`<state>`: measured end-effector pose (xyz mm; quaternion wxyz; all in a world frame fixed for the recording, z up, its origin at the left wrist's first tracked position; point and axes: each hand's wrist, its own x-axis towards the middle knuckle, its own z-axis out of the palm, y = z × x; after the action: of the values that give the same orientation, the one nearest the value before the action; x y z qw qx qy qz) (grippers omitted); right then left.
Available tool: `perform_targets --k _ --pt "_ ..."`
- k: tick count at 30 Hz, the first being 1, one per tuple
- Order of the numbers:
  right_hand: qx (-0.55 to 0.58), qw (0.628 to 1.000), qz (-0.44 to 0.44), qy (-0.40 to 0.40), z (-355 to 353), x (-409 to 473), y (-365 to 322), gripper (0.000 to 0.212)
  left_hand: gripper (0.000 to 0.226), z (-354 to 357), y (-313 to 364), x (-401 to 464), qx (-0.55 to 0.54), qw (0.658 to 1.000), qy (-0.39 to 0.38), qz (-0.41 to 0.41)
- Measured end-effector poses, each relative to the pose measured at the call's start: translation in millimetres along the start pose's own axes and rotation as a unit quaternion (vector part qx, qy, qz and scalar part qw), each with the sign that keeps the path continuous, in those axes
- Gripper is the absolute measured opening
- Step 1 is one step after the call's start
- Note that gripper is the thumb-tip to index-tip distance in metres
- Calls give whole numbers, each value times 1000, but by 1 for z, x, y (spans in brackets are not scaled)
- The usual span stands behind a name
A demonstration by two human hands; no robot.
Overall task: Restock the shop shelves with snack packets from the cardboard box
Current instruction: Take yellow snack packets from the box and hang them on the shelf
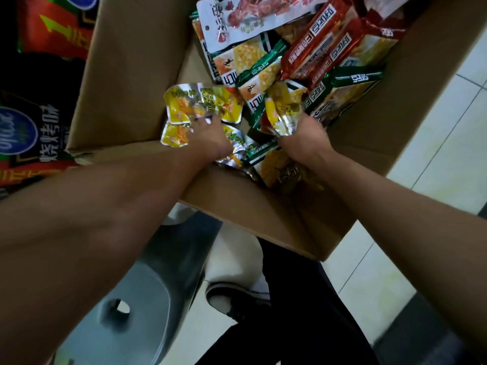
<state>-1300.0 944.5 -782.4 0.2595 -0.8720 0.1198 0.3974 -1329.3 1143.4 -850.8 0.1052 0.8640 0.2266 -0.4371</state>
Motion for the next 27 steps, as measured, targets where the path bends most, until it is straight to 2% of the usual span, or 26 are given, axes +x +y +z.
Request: perform_targets --k 2,4,7,9,12,14,16,20,22,23,25,27 --pt "17 1000 0 -13 4 3 2 40 109 6 5 3 -32 999 -28 12" --pt "28 999 -11 -20 8 4 3 42 114 14 8 4 -37 999 -32 19" --pt "45 999 -23 -20 12 1 3 45 94 26 8 2 -64 995 -10 71" --pt "40 999 -27 -22 13 0 2 49 79 23 8 -1 -92 992 -23 83" --pt "15 999 -27 -31 9 1 1 49 47 6 10 -7 -61 992 -40 101" --pt "14 999 -17 -41 5 1 0 50 38 -11 11 -11 -51 993 -44 100" --pt "15 999 -13 -43 3 1 0 49 45 -35 5 -9 -84 992 -51 81" --pt "32 997 -38 -64 4 -5 4 39 47 -81 -28 7 -73 997 -2 33" --pt "54 994 -49 -78 5 -7 7 33 74 -86 -42 10 8 999 48 3" --pt "64 993 -56 -83 6 -7 9 29 88 -83 -43 9 55 996 71 19" --pt "73 991 -71 -85 7 -7 11 25 101 -73 -34 11 127 977 108 136" --pt "83 990 -78 -84 8 -7 9 27 110 -63 -19 18 147 964 79 206"
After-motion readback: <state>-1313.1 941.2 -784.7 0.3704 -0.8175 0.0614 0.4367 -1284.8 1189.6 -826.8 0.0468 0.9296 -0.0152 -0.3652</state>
